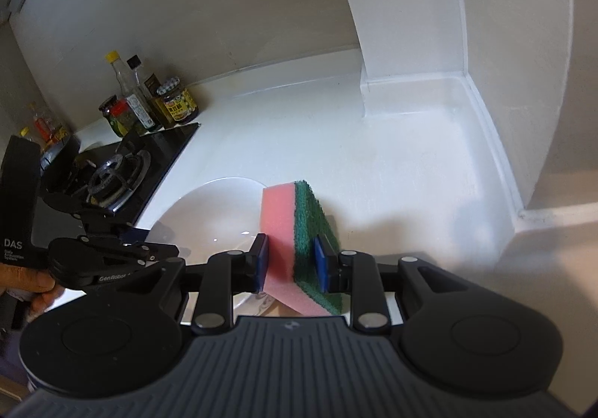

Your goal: Clean bowl

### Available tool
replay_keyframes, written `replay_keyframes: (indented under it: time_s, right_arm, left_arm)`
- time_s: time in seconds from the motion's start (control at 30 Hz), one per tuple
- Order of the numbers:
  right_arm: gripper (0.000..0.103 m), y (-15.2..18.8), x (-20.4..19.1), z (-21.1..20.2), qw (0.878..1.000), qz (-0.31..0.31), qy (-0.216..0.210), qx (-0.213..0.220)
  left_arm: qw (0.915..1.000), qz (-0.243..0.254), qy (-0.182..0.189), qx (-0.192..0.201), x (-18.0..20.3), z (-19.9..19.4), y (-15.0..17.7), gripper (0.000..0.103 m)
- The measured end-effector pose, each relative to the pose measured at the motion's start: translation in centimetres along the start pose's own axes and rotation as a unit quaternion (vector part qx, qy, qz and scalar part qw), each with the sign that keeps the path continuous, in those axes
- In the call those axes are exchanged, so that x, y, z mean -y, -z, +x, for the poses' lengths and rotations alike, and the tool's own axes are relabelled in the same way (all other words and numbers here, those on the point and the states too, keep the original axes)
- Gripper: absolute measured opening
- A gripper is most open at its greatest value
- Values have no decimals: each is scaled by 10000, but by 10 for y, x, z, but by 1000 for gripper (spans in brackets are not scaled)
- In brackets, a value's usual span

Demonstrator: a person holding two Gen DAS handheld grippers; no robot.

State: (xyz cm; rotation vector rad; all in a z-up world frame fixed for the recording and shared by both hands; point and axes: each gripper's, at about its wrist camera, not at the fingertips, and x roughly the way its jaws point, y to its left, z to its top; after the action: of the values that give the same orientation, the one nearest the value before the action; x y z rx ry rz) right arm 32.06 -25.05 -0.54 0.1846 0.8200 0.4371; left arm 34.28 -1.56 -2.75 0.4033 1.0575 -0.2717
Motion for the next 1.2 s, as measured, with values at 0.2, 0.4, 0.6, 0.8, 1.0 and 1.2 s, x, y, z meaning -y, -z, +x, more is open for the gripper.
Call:
replay_keyframes:
  time_s: [0.2,0.4,0.6,0.8,1.0,1.2]
  right_arm:
    - [22,-18,5,15,9999,-135,45,43]
    - [22,-20,8,20,9999,-63,51,99]
    - [22,-14,12,14,9998,90,14,162]
    - [22,-10,4,5,9996,40,117,263]
    - [22,-3,0,-3,9994,38,202,279]
    - [23,1,4,-9,9979,332,497,259]
  left_arm:
    - [9864,1604,67,362,5,11,-8,24]
    - [9955,858,290,263,-9,10,-22,23]
    - [9988,198,79,447,-13,-4,-18,23]
    - [9977,-335,-169,556,-4,-19,-7,23]
    - [9963,-536,-297,609,1,-29,7,25]
    - [9914,-915,-365,857,1,-41,17,26]
